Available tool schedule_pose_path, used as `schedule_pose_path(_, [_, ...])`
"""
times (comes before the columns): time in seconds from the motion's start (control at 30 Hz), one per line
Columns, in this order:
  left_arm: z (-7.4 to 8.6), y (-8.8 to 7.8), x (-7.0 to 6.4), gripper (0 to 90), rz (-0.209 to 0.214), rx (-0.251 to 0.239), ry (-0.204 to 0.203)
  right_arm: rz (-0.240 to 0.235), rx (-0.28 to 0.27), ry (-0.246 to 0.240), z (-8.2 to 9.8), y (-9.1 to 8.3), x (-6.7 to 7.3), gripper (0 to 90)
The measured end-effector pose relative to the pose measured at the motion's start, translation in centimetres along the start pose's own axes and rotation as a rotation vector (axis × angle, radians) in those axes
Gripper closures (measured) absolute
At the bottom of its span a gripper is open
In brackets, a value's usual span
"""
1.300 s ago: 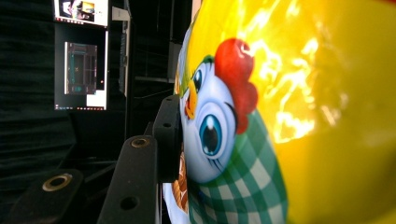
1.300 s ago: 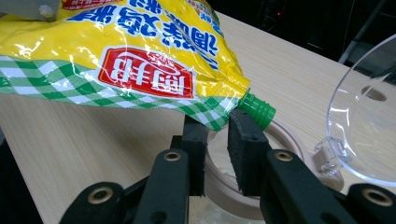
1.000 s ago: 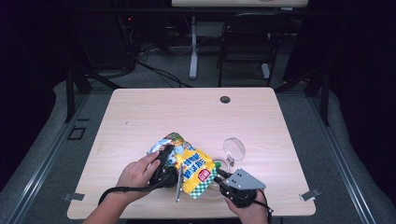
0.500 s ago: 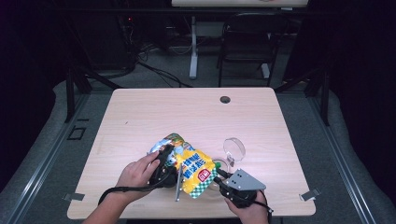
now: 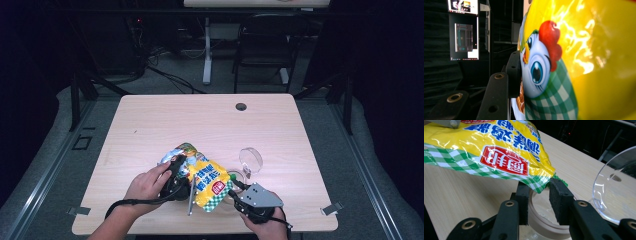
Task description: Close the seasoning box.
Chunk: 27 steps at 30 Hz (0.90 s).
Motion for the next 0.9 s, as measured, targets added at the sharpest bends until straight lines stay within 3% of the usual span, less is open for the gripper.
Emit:
schedule_pose_path(0.47, [-0.4, -0.29, 0.56, 61.8, -0.035, 0.014, 0.048, 0.002, 0.01, -0.005, 0.04, 0.1, 0.0, 72.9])
schedule_pose_path(0.9, [-0.38, -0.48, 0.78, 61.8, -0.033, 0.028, 0.078, -0.007, 0.013, 0.014, 0.1, 0.18, 0.02, 73.6])
Point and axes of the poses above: each handheld gripper's, and its own axes: y roughly forward along the jaws, z roughly out of its underside, x roughly to its left, the point moved 6 cm from there along y, roughly forward along the jaws, and after that the axes turned 13 degrees about y, right-handed, at the moved point
